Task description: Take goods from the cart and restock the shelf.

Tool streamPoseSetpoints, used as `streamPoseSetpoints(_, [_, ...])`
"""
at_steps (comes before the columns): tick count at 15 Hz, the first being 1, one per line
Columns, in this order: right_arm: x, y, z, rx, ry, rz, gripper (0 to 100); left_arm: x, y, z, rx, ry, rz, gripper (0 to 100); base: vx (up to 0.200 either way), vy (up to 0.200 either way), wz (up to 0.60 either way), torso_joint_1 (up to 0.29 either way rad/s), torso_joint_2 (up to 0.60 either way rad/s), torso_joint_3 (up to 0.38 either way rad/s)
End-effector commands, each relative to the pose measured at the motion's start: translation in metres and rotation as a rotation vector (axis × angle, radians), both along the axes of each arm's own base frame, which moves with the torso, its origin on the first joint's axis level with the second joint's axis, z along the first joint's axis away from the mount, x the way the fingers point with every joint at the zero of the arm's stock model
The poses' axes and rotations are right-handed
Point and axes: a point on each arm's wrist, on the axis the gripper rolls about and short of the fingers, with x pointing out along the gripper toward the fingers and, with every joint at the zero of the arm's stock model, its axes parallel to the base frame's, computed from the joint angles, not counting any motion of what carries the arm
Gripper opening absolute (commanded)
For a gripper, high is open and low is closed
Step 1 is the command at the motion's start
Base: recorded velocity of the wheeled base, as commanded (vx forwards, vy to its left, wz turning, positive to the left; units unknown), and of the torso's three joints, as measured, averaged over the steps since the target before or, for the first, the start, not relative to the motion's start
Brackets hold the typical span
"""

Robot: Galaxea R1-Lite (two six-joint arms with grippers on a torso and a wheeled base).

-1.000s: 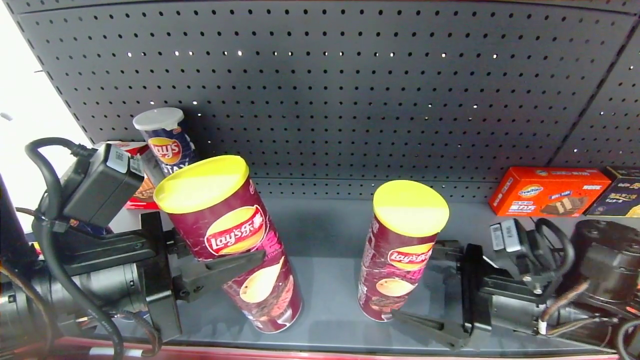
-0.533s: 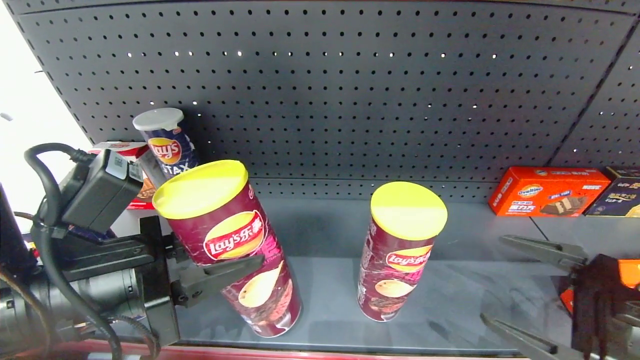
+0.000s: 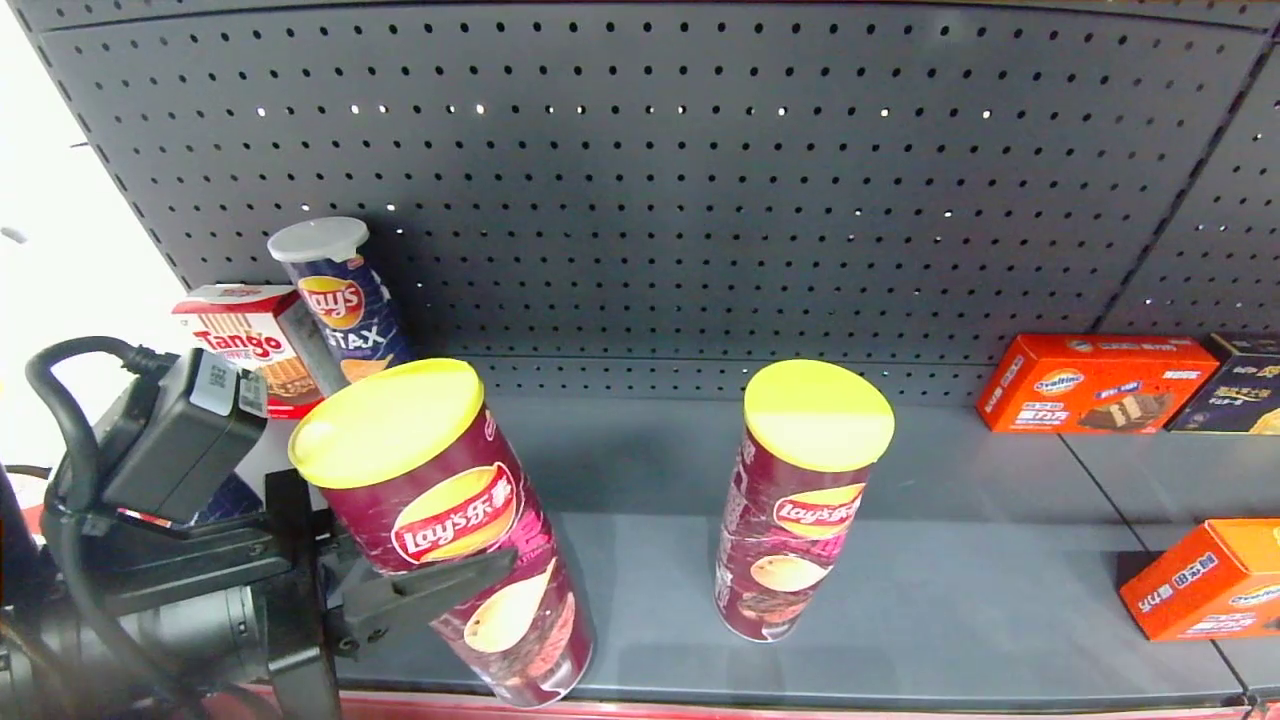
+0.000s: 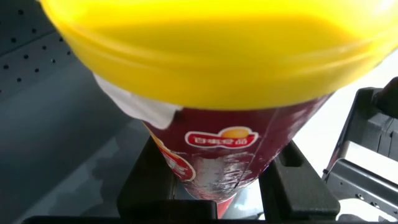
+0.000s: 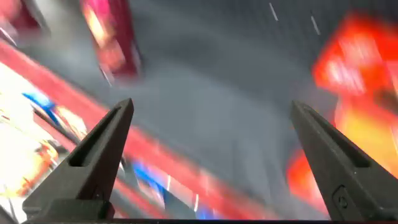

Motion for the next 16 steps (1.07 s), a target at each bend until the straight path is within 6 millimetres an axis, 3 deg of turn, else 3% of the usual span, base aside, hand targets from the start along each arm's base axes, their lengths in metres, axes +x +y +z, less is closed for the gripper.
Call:
streamPoseSetpoints(1, [-0.031, -0.016, -0.026, 0.021, -0.041, -0.167, 100, -0.001, 0.001, -0.001, 0.002, 0.003, 0.002, 0, 0.0, 0.0, 0.0, 0.0, 0.0, 0.0])
streamPoseSetpoints(4, [-0.051, -0.022, -0.053, 0.069, -0.049, -0.2, 100, -0.001, 0.0, -0.002, 0.003, 0.006, -0.001, 0, 0.0, 0.0, 0.0, 0.0, 0.0, 0.0])
streamPoseSetpoints(8, [-0.05, -0.021, -0.053, 0.155, -0.036, -0.202, 100, -0.001, 0.0, -0.001, 0.002, 0.002, -0.003, 0, 0.0, 0.0, 0.0, 0.0, 0.0, 0.0])
streamPoseSetpoints(10, [-0.048, -0.019, -0.06, 0.143, -0.009, -0.058, 100, -0.001, 0.0, -0.001, 0.003, 0.001, -0.007, 0, 0.0, 0.0, 0.0, 0.0, 0.0, 0.0])
streamPoseSetpoints(16, [-0.04, -0.016, -0.058, 0.131, 0.092, -0.286, 100, -0.003, -0.004, -0.002, 0.004, 0.002, -0.03, 0, 0.0, 0.0, 0.0, 0.0, 0.0, 0.0])
